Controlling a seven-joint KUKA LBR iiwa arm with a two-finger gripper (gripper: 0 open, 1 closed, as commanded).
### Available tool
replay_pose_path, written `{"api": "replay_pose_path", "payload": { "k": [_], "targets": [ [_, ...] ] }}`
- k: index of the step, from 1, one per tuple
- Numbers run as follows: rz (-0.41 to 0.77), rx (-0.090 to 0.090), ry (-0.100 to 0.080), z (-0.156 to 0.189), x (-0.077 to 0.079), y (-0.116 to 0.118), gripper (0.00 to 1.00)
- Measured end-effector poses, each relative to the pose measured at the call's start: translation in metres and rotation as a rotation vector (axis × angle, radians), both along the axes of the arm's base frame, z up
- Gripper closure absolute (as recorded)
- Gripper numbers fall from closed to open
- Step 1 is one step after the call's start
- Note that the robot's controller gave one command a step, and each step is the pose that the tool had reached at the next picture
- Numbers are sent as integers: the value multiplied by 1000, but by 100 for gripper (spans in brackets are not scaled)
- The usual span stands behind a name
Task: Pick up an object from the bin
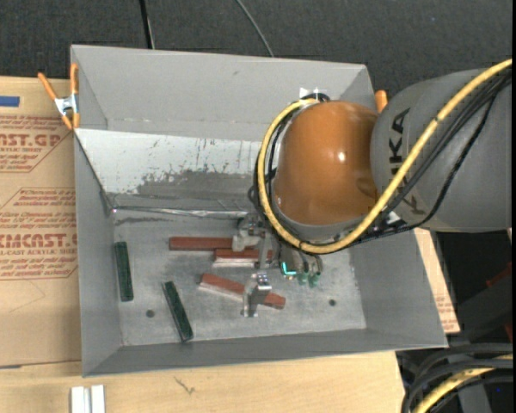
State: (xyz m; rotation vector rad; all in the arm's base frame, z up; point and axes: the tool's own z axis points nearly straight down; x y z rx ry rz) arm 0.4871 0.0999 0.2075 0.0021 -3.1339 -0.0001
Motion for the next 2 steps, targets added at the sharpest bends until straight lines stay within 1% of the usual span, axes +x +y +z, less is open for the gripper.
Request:
{"api": "replay_pose_path", "payload": {
  "k": [1,2],
  "targets": [
    [-1,1,-8,4,2,-1,0],
    [8,2,-14,-54,12,-3,0]
  ]
}}
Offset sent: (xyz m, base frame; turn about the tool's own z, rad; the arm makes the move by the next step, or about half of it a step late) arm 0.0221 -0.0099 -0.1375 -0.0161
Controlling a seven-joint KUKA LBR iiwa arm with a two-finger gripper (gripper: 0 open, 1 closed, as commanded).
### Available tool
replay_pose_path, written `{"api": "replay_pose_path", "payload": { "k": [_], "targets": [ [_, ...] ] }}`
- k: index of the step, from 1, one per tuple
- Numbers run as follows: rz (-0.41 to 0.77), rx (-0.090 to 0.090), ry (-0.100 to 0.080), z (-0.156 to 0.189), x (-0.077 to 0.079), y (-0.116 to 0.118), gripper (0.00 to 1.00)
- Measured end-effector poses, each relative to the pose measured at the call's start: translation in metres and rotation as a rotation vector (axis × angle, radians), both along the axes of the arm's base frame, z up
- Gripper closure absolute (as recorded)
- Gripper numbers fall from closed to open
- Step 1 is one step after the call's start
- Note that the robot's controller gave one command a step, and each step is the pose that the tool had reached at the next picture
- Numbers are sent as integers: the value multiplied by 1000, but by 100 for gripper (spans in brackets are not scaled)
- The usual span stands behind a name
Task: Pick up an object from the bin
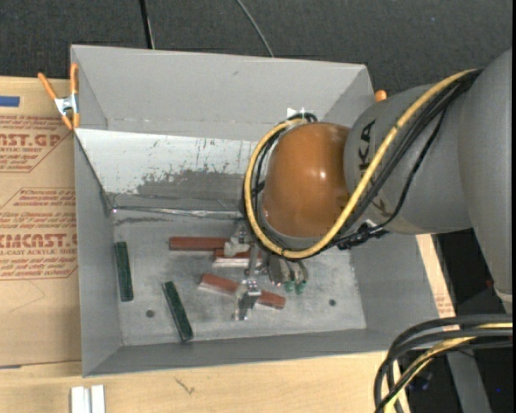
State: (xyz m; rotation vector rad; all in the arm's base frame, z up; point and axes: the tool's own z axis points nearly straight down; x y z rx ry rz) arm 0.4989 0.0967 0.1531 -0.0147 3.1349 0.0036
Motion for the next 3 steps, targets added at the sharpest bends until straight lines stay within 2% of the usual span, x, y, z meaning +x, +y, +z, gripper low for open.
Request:
{"api": "replay_pose_path", "payload": {
  "k": [1,2,3],
  "targets": [
    [-5,7,-25,-75,30,-12,100],
    [-5,7,-25,-75,30,-12,100],
    [-62,0,0,118,29,-14,100]
  ]
}}
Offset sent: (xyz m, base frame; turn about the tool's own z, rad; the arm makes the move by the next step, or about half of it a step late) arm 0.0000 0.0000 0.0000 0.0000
